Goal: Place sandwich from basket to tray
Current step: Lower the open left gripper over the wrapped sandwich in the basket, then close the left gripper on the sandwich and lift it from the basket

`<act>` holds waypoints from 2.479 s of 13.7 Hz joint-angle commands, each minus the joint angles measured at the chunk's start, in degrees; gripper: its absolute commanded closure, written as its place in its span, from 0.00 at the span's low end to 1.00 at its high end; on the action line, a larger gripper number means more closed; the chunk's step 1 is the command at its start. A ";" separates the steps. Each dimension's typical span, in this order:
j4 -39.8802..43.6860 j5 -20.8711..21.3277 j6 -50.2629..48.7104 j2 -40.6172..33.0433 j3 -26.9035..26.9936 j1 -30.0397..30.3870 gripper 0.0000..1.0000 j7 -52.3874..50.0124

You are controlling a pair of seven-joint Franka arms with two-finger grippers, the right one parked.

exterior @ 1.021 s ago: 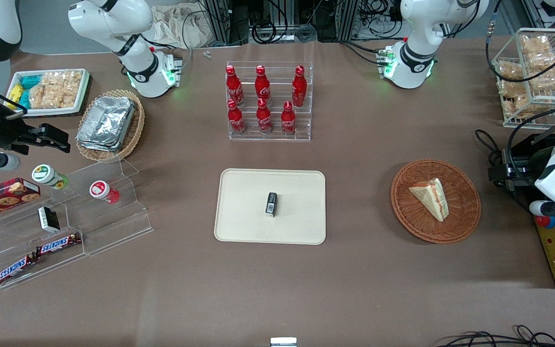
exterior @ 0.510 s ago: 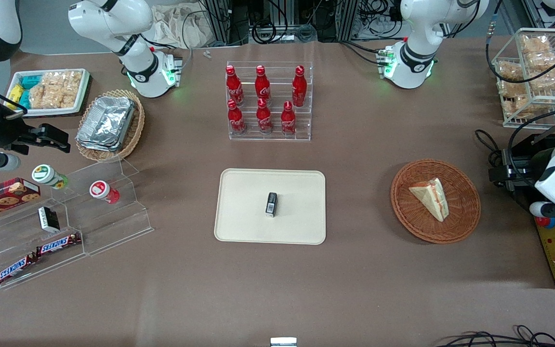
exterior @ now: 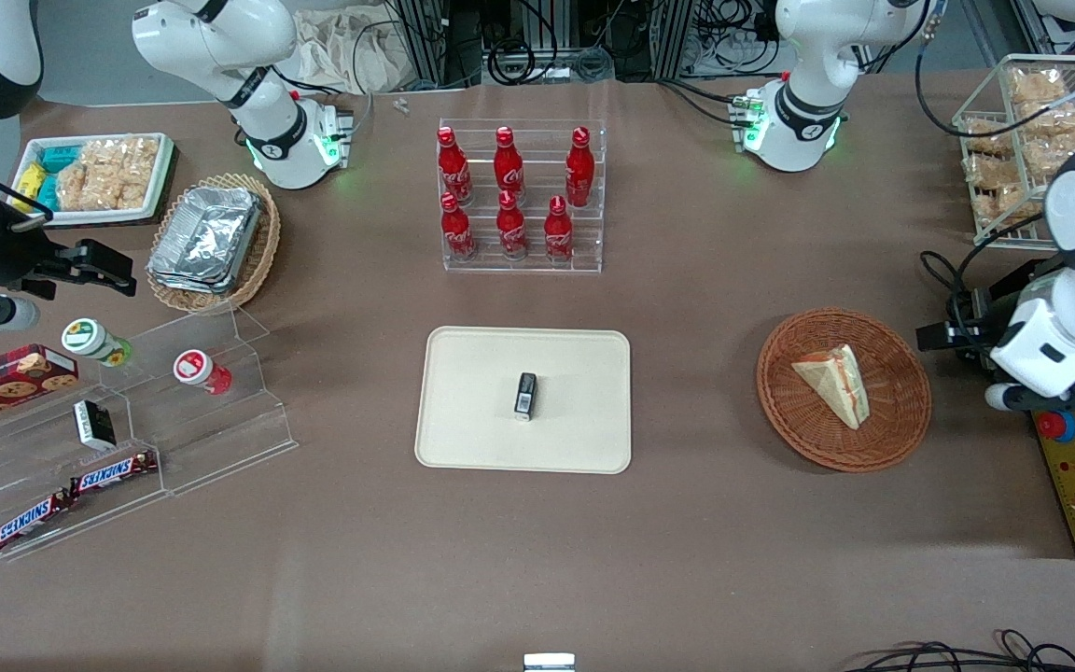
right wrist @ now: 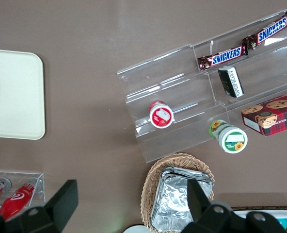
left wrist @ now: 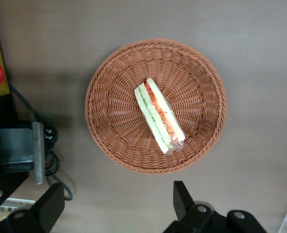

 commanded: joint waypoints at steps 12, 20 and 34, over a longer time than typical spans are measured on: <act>-15.51 -7.46 28.19 7.49 -1.08 -1.10 0.01 -17.06; -17.00 -7.02 32.33 11.11 -1.70 -1.98 0.05 -22.00; 12.68 -5.87 -11.06 7.94 -1.35 -2.78 1.00 -28.06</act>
